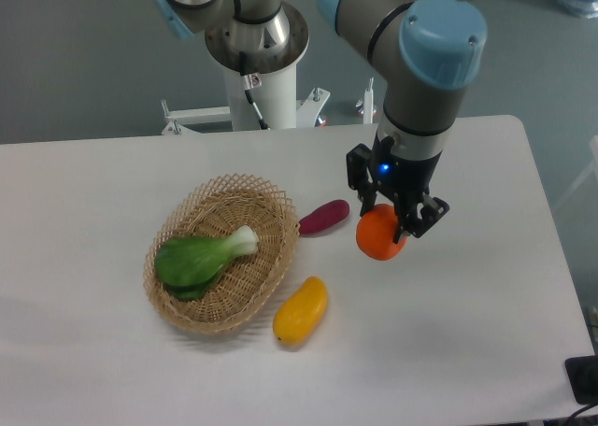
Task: Place the orange in the basket
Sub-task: 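Carry the held orange over the wicker basket with the gripper, then lower the orange into the basket beside the bok choy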
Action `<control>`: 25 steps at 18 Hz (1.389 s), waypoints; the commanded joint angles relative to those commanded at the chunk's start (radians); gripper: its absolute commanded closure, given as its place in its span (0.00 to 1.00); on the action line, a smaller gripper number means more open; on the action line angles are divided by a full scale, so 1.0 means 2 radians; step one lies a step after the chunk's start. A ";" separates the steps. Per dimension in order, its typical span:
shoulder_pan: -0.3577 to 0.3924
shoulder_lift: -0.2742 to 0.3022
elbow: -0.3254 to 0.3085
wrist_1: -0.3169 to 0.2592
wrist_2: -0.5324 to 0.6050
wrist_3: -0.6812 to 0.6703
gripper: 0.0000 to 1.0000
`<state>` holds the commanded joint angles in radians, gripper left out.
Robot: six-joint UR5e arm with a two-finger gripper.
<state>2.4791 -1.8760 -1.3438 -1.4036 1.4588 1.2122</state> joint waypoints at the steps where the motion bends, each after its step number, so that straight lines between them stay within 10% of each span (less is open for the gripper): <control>1: -0.012 -0.002 -0.002 0.008 0.001 -0.023 0.43; 6: -0.097 -0.017 -0.005 0.059 0.030 -0.215 0.43; 10: -0.143 -0.012 -0.036 0.061 0.051 -0.244 0.43; 25: -0.187 0.033 -0.189 0.074 0.115 -0.052 0.43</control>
<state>2.1046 -1.8101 -1.7225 -1.2563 1.6889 1.1073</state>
